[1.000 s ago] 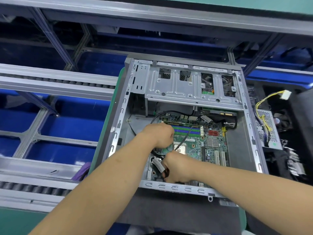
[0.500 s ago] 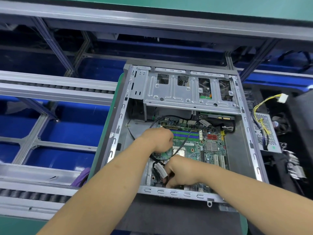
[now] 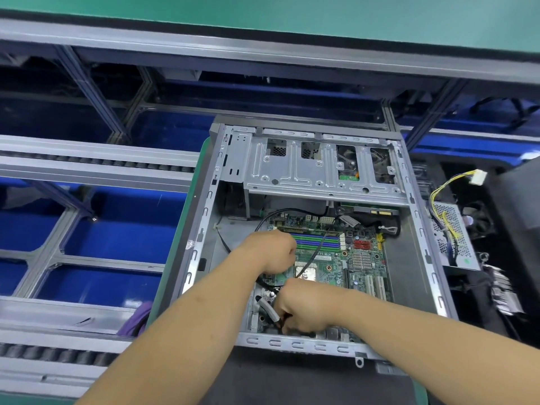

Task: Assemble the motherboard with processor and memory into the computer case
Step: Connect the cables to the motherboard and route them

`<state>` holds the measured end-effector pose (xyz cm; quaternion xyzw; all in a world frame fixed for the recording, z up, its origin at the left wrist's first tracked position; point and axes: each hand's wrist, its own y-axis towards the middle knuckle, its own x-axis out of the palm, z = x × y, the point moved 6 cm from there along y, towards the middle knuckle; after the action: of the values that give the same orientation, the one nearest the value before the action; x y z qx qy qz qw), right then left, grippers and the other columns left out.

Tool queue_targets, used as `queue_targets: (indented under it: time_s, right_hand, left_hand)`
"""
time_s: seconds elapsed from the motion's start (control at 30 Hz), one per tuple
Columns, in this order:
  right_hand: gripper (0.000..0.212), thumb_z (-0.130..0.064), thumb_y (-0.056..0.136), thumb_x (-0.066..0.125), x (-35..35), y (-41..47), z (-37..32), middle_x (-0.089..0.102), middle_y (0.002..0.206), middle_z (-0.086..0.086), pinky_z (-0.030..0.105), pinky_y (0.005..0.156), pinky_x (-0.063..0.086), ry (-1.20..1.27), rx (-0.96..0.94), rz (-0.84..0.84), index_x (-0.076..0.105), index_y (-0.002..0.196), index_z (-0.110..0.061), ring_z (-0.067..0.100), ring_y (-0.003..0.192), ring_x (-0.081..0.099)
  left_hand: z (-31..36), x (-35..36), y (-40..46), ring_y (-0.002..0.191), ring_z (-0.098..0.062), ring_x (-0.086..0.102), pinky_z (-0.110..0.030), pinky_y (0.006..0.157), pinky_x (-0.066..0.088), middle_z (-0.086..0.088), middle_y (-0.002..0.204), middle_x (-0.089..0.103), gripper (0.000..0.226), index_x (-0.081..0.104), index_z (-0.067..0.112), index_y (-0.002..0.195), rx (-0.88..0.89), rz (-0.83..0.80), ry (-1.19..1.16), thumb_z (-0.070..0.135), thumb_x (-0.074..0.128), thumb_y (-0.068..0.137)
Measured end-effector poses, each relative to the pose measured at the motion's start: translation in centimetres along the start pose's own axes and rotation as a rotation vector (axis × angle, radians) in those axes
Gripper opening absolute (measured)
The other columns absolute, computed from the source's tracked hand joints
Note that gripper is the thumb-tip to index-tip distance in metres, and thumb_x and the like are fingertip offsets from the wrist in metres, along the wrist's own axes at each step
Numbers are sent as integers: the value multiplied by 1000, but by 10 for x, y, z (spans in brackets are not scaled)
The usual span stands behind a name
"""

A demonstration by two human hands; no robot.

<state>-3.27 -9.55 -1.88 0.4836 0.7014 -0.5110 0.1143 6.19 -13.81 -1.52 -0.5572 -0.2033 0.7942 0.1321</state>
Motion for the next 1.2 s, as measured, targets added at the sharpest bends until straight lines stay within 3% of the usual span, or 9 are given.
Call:
queue_targets:
  time_s: [0.13, 0.23, 0.37, 0.53, 0.83, 0.97, 1.03, 1.1, 1.2]
  right_hand:
    - [24, -19, 90, 74, 1, -2, 3, 59, 74, 11, 28, 52, 34, 6, 37, -23, 64, 82, 1, 25, 64, 50]
    - [9, -19, 90, 75, -12, -14, 21, 71, 89, 0, 26, 66, 52, 204, 117, 101, 74, 95, -12, 13, 75, 61]
    - [37, -14, 100, 53, -57, -42, 69, 58, 134, -3, 37, 101, 51, 117, 356, 612, 63, 135, -19, 17, 113, 61]
    - [63, -21, 103, 48, -52, -35, 95, 24, 164, 1, 41, 105, 48, 171, 532, 496, 23, 160, -17, 31, 135, 50]
    - [51, -22, 101, 52, -53, -31, 99, 46, 144, 4, 42, 99, 51, 130, 532, 469, 42, 150, -15, 31, 123, 56]
    - [44, -18, 101, 53, -63, -50, 98, 55, 144, 1, 39, 106, 49, 233, 501, 631, 54, 144, -16, 24, 126, 57]
    - [17, -20, 98, 56, -66, -68, 109, 72, 105, -1, 36, 82, 59, 263, 615, 776, 72, 104, -18, 19, 89, 68]
    - [29, -23, 96, 59, -59, -77, 120, 57, 66, -1, 28, 55, 51, 250, 772, 733, 54, 69, -15, 18, 56, 54]
    - [43, -38, 97, 64, -46, -77, 123, 51, 63, 1, 23, 47, 40, 258, 891, 569, 42, 66, -16, 17, 51, 48]
  left_hand:
    - [-11, -15, -3, 73, -26, 52, -30, 58, 35, 1, 73, 51, 24, 46, 20, 72, -117, 219, -92, 25, 43, 95]
    - [-34, -27, -8, 77, -27, 53, -32, 62, 38, -7, 88, 62, 16, 51, 15, 82, -305, 418, -187, 24, 45, 94]
    - [-35, -12, -4, 103, -33, 59, -36, 72, 45, -13, 121, 59, 45, 40, 15, 138, -331, 235, -86, 16, 45, 94]
    - [-25, -8, -4, 102, -30, 61, -34, 69, 45, -8, 126, 59, 61, 29, 29, 150, -248, 170, -10, 14, 41, 93]
    - [-29, -8, -3, 115, -25, 58, -38, 91, 53, -2, 141, 54, 60, 36, 32, 147, -243, 110, -195, 22, 50, 89]
    - [-29, -8, -2, 93, -24, 63, -32, 67, 49, -3, 117, 64, 61, 32, 27, 147, -264, 170, -208, 27, 51, 89]
    - [-32, -12, -3, 80, -22, 59, -30, 56, 40, 0, 94, 60, 56, 34, 19, 140, -290, 248, -214, 36, 53, 90]
    - [-37, -18, -4, 79, -23, 60, -29, 55, 39, 1, 87, 58, 43, 45, 13, 121, -344, 305, -195, 42, 53, 91]
    - [-41, -13, -4, 68, -19, 60, -25, 51, 35, 2, 68, 52, 33, 49, 17, 77, -415, 243, -131, 45, 49, 93]
